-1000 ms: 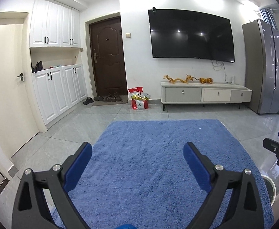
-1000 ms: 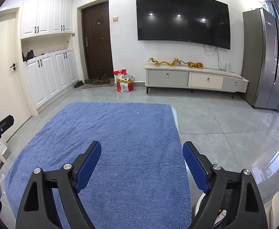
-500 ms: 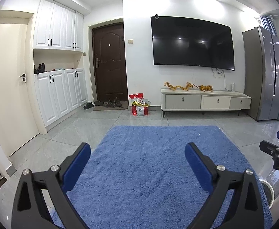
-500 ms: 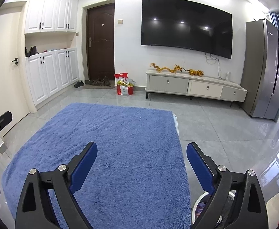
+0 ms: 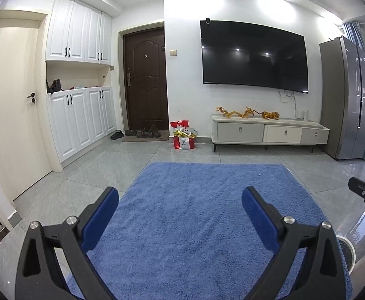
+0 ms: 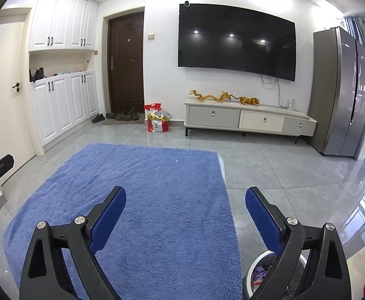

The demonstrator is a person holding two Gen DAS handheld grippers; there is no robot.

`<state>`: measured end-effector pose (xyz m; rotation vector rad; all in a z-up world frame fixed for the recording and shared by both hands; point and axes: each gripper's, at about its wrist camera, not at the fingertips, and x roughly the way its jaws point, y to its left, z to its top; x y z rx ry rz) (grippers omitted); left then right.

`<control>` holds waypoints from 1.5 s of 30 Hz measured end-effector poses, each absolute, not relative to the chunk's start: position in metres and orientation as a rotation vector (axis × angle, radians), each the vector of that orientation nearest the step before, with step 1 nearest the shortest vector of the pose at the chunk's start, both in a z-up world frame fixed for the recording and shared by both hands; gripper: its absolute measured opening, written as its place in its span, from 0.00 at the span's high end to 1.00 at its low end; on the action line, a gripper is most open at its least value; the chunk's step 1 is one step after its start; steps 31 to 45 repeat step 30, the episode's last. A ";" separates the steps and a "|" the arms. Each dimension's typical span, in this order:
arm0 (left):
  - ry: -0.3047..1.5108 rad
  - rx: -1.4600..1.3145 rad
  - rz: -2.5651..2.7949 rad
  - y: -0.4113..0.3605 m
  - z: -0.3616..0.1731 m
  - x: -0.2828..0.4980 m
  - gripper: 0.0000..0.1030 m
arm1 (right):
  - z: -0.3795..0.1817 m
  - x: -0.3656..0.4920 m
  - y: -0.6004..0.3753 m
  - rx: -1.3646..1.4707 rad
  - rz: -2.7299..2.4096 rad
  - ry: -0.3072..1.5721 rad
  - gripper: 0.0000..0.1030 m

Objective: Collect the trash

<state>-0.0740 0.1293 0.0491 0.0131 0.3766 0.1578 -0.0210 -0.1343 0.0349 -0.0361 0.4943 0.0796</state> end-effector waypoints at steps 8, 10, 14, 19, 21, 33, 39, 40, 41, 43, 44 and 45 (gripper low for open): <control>0.381 -0.015 0.162 0.134 0.054 -0.077 0.03 | 0.046 -0.034 -0.133 -0.067 0.059 0.451 0.04; 0.380 -0.018 0.163 0.135 0.054 -0.078 0.03 | 0.048 -0.035 -0.133 -0.069 0.056 0.446 0.03; 0.397 -0.031 0.155 0.137 0.052 -0.077 0.03 | 0.049 -0.037 -0.136 -0.067 0.049 0.442 0.02; 0.397 -0.025 0.159 0.135 0.051 -0.077 0.03 | 0.048 -0.035 -0.138 -0.064 0.047 0.449 0.01; 0.395 -0.023 0.162 0.135 0.051 -0.078 0.03 | 0.048 -0.035 -0.138 -0.063 0.046 0.451 0.01; 0.401 -0.020 0.164 0.134 0.051 -0.078 0.03 | 0.048 -0.032 -0.139 -0.062 0.046 0.454 0.01; 0.401 -0.020 0.164 0.134 0.051 -0.078 0.03 | 0.048 -0.032 -0.139 -0.062 0.046 0.454 0.01; 0.401 -0.020 0.164 0.134 0.051 -0.078 0.03 | 0.048 -0.032 -0.139 -0.062 0.046 0.454 0.01; 0.401 -0.020 0.164 0.134 0.051 -0.078 0.03 | 0.048 -0.032 -0.139 -0.062 0.046 0.454 0.01; 0.401 -0.020 0.164 0.134 0.051 -0.078 0.03 | 0.048 -0.032 -0.139 -0.062 0.046 0.454 0.01; 0.401 -0.020 0.164 0.134 0.051 -0.078 0.03 | 0.048 -0.032 -0.139 -0.062 0.046 0.454 0.01; 0.401 -0.020 0.164 0.134 0.051 -0.078 0.03 | 0.048 -0.032 -0.139 -0.062 0.046 0.454 0.01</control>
